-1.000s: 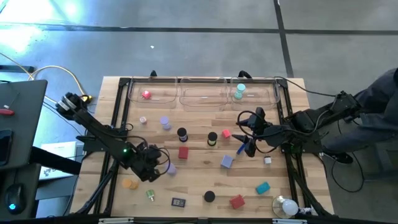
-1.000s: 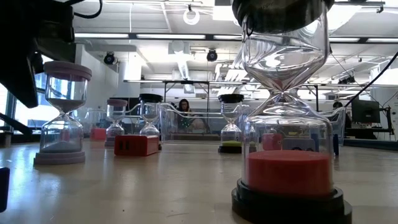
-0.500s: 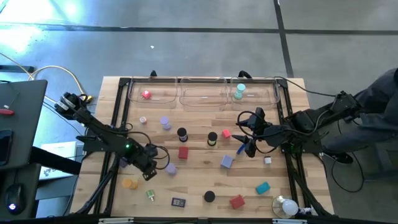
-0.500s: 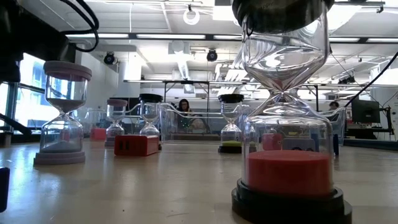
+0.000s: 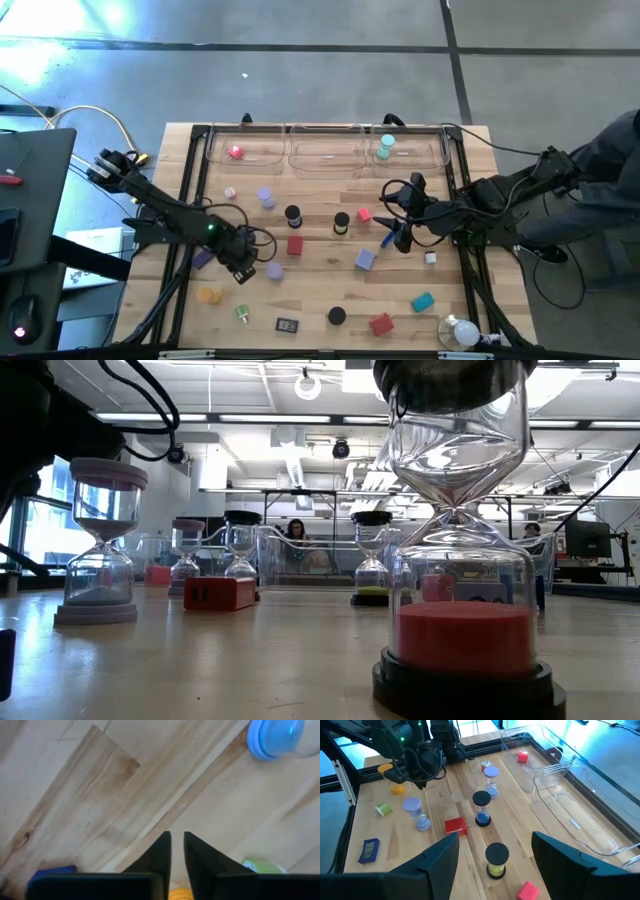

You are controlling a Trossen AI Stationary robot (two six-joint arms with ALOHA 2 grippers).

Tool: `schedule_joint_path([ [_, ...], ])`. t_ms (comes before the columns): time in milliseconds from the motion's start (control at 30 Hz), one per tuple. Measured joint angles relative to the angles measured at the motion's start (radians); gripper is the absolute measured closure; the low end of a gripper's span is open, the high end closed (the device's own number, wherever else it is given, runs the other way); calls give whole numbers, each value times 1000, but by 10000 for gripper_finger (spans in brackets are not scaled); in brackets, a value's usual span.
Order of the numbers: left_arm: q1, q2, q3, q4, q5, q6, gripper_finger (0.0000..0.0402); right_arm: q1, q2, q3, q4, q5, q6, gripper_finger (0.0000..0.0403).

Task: Pick & Place Office items
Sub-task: Put the left blue digital clock into the middle transparent bin

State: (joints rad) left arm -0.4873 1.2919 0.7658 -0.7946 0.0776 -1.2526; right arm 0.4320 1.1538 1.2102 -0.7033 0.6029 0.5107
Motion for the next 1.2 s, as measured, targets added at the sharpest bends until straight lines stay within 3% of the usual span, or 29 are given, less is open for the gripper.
schedule_joint_path([
  [233, 33, 0, 0, -69, 41, -2, 286, 0, 0, 0, 0, 0, -14, 164],
  [800, 34, 0, 0, -125, 167, 39, 272, 0, 0, 0, 0, 23, -42, 164],
  [1067, 34, 0, 0, -141, 182, 78, 198, 0, 0, 0, -3, 23, -45, 164],
  [1200, 34, 0, 0, -251, 206, 78, 167, 0, 0, 0, -5, 23, -45, 164],
])
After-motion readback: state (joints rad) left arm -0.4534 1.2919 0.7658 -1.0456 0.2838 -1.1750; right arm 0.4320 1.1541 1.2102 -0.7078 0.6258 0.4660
